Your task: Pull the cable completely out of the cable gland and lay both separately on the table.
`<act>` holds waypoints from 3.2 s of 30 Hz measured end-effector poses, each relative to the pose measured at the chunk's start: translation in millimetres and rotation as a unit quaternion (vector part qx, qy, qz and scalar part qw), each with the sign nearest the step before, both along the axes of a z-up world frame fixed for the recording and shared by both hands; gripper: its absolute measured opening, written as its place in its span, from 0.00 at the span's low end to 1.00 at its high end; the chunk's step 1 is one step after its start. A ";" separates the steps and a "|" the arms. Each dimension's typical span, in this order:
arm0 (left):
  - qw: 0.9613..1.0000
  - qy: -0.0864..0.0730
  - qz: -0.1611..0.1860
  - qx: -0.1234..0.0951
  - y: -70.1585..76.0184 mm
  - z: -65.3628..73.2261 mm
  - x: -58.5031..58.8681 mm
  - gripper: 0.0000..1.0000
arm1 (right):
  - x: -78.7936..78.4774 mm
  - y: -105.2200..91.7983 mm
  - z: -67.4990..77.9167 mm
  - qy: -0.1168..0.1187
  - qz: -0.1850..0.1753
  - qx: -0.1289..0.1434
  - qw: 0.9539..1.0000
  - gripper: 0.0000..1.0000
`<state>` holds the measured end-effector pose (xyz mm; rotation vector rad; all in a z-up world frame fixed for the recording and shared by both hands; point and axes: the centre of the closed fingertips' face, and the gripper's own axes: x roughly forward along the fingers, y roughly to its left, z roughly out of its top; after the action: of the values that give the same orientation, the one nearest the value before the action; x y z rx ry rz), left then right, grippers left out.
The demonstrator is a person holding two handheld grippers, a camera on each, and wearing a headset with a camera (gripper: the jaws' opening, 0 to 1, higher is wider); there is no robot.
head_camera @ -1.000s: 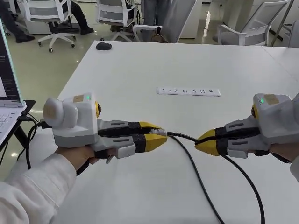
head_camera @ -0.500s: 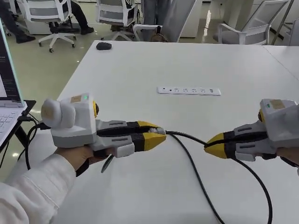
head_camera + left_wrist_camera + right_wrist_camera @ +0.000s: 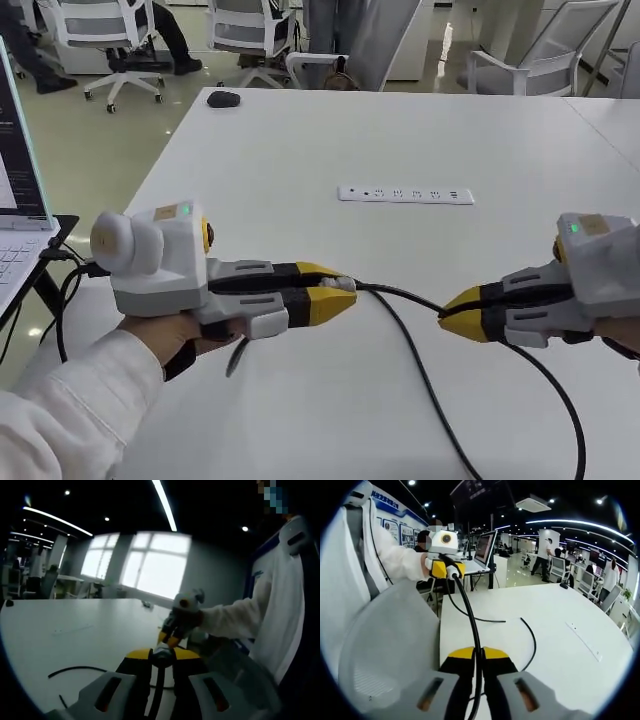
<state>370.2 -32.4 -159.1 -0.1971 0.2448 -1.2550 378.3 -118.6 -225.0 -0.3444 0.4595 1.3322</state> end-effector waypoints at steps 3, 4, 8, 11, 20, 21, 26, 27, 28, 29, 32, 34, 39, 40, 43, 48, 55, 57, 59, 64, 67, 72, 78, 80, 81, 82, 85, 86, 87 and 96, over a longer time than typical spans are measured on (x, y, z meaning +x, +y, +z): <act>1.000 0.000 0.001 -0.001 0.0 0.4 0.6 0.16 | -0.9 -1.4 -0.7 -0.005 0.004 -0.010 1.000 0.04; 1.000 0.000 0.001 -0.002 -0.1 0.7 0.9 0.16 | -1.7 -1.1 -0.5 -0.004 0.005 -0.010 1.000 0.04; 1.000 -0.002 0.001 -0.001 -1.6 1.6 1.6 0.16 | -3.5 3.7 7.3 -0.005 0.004 -0.002 1.000 0.09; 1.000 -0.003 -0.001 0.002 -2.8 0.5 1.8 0.16 | -3.8 8.6 15.1 -0.012 0.008 0.006 1.000 0.13; 1.000 -0.005 -0.009 0.003 -7.9 0.9 -0.2 0.16 | -1.3 33.1 55.4 -0.049 0.033 0.053 0.997 0.16; 1.000 -0.005 -0.010 0.003 -8.5 0.9 -0.3 0.16 | -2.5 37.4 59.1 -0.053 0.041 0.056 0.996 0.16; 1.000 -0.008 -0.015 0.003 -12.4 1.8 -1.9 0.16 | -4.4 51.7 65.1 -0.068 0.062 0.061 0.994 0.15; 1.000 -0.009 -0.016 0.003 -12.8 1.9 -2.1 0.16 | -4.6 53.5 64.9 -0.067 0.064 0.061 0.994 0.15; 1.000 -0.009 -0.016 0.003 -13.2 2.1 -2.2 0.16 | -5.2 55.9 64.5 -0.067 0.068 0.062 0.994 0.14; 1.000 -0.009 -0.017 0.003 -13.6 2.2 -2.4 0.16 | -6.1 57.3 64.1 -0.068 0.072 0.061 0.993 0.14; 1.000 -0.010 -0.017 0.004 -13.4 2.2 -2.1 0.16 | -8.7 60.4 63.1 -0.069 0.081 0.061 0.993 0.10; 1.000 -0.009 -0.017 0.003 -13.0 1.8 -2.2 0.16 | -10.4 61.7 62.4 -0.068 0.086 0.061 0.992 0.08; 1.000 -0.008 -0.020 0.005 -13.3 -0.2 -2.4 0.16 | -14.2 64.1 58.5 -0.069 0.098 0.061 0.991 0.05; 1.000 -0.007 -0.019 0.005 -13.4 -0.3 -1.9 0.16 | -15.4 64.5 58.0 -0.069 0.101 0.061 0.991 0.04; 1.000 -0.007 -0.019 0.004 -13.5 -0.3 -0.8 0.16 | -16.0 65.5 58.2 -0.074 0.104 0.062 0.990 0.03; 1.000 -0.008 -0.019 0.003 -12.9 0.7 -0.4 0.16 | -15.4 66.3 58.6 -0.075 0.104 0.065 0.990 0.03; 1.000 -0.007 -0.018 0.006 -12.2 -1.7 -0.3 0.16 | -14.4 64.9 55.7 -0.073 0.103 0.065 0.990 0.03; 1.000 -0.006 -0.016 0.007 -11.1 -2.6 -0.4 0.16 | -13.9 62.5 54.1 -0.072 0.100 0.065 0.990 0.03; 1.000 -0.005 -0.015 0.007 -10.1 -3.4 -0.6 0.16 | -13.4 59.5 52.3 -0.070 0.097 0.064 0.991 0.03; 1.000 -0.005 -0.012 0.012 -8.0 -5.0 -1.0 0.16 | -12.1 51.4 45.2 -0.062 0.089 0.062 0.992 0.03; 1.000 -0.004 -0.010 0.014 -7.0 -6.0 -0.9 0.16 | -10.3 44.6 37.4 -0.054 0.079 0.058 0.994 0.03; 1.000 -0.003 -0.011 0.017 -5.8 -7.6 -2.0 0.16 | -9.9 34.3 26.5 -0.045 0.067 0.049 0.996 0.03; 1.000 0.000 -0.008 0.018 -4.3 -9.7 -1.9 0.16 | -6.7 19.6 13.6 -0.034 0.048 0.037 0.998 0.03; 1.000 0.000 -0.008 0.017 -4.1 -9.6 -2.0 0.16 | -6.0 16.7 11.3 -0.032 0.044 0.035 0.998 0.03; 1.000 0.001 -0.007 0.017 -3.8 -9.7 -1.9 0.16 | -5.3 13.7 9.0 -0.030 0.040 0.033 0.998 0.03; 1.000 0.001 -0.006 0.017 -3.3 -9.7 -1.5 0.16 | -4.9 10.9 6.4 -0.027 0.037 0.030 0.998 0.03; 1.000 0.002 -0.003 0.014 -2.3 -9.0 -0.9 0.16 | -3.9 5.9 0.4 -0.021 0.028 0.027 0.999 0.03; 1.000 0.003 -0.002 0.013 -1.9 -8.8 -0.7 0.16 | -3.5 4.6 -1.3 -0.019 0.026 0.027 0.999 0.03; 1.000 0.004 0.000 0.011 -1.6 -8.0 -0.7 0.16 | -3.1 2.8 -4.0 -0.017 0.022 0.025 0.999 0.03; 1.000 0.005 0.004 0.007 0.3 -6.5 -0.5 0.16 | -3.7 -3.9 -14.7 -0.005 0.008 0.018 1.000 0.03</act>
<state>369.6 -32.1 -165.6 -0.1912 0.2607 -1.2439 374.6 -122.4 -239.7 -0.3254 0.4246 1.3522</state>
